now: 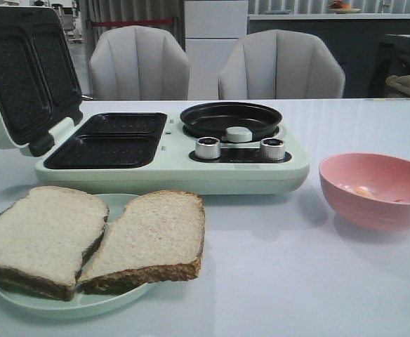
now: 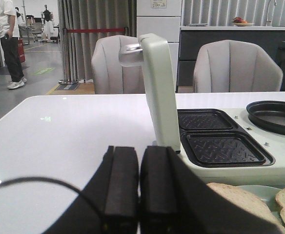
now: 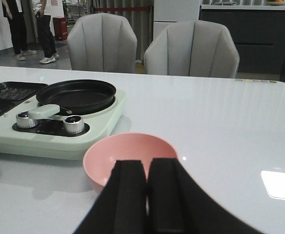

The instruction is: Make breakfast with bread and shrimp

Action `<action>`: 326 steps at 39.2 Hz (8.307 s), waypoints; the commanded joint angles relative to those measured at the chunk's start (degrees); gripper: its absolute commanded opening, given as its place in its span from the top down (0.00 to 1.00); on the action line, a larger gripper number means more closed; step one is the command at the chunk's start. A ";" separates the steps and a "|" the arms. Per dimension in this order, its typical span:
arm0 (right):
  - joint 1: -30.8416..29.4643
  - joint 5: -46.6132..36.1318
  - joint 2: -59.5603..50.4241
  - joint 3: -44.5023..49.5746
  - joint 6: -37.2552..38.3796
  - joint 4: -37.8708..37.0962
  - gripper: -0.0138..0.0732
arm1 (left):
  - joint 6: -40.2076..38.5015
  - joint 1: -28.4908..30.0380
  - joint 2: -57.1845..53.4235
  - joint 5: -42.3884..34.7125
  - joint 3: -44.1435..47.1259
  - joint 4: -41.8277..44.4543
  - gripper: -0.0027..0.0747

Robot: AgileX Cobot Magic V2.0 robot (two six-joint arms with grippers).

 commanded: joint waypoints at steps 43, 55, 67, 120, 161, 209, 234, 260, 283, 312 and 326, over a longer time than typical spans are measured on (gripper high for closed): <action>-0.40 -4.36 -1.23 -0.93 -0.43 -0.36 0.64 | -0.63 -0.01 -1.05 -17.67 1.09 -0.27 0.82; -0.40 -4.36 -1.23 -0.93 -0.43 -0.36 0.64 | -0.63 -0.12 1.64 -14.45 -5.85 -1.70 0.82; -0.40 -4.36 -1.23 -0.93 -0.43 -0.36 0.64 | -0.63 -0.12 13.43 -0.44 -17.27 -2.11 0.82; -0.40 -4.36 -1.23 -0.93 -0.43 -0.36 0.64 | -0.11 -0.12 18.56 8.69 -20.52 0.37 0.16; -0.40 -4.36 -1.23 -0.93 -0.43 -0.36 0.64 | 2.74 -40.47 57.44 23.23 -20.64 55.44 0.16; -0.40 -4.36 -1.23 -0.93 -0.43 -0.36 0.64 | 2.31 -34.84 84.99 23.12 -30.32 76.11 0.37; -0.40 -4.36 -1.23 -0.93 -0.43 -0.36 0.64 | 2.31 -37.65 76.26 28.84 -30.69 73.37 0.82; -0.40 -4.36 -1.23 -0.93 -0.43 -0.36 0.64 | 2.31 -32.07 71.18 22.28 -51.27 71.16 0.82; -0.40 -4.36 -1.23 -0.93 -0.43 -0.36 0.64 | 2.31 -21.48 92.71 18.67 -72.55 73.10 0.82; -0.40 -4.36 -1.23 -0.93 -0.43 -0.36 0.64 | 2.31 -14.23 114.23 9.11 -85.76 77.73 0.82; -0.40 -4.36 -1.23 -0.93 -0.43 -0.36 0.64 | 2.31 -14.33 115.26 12.11 -85.41 73.08 0.80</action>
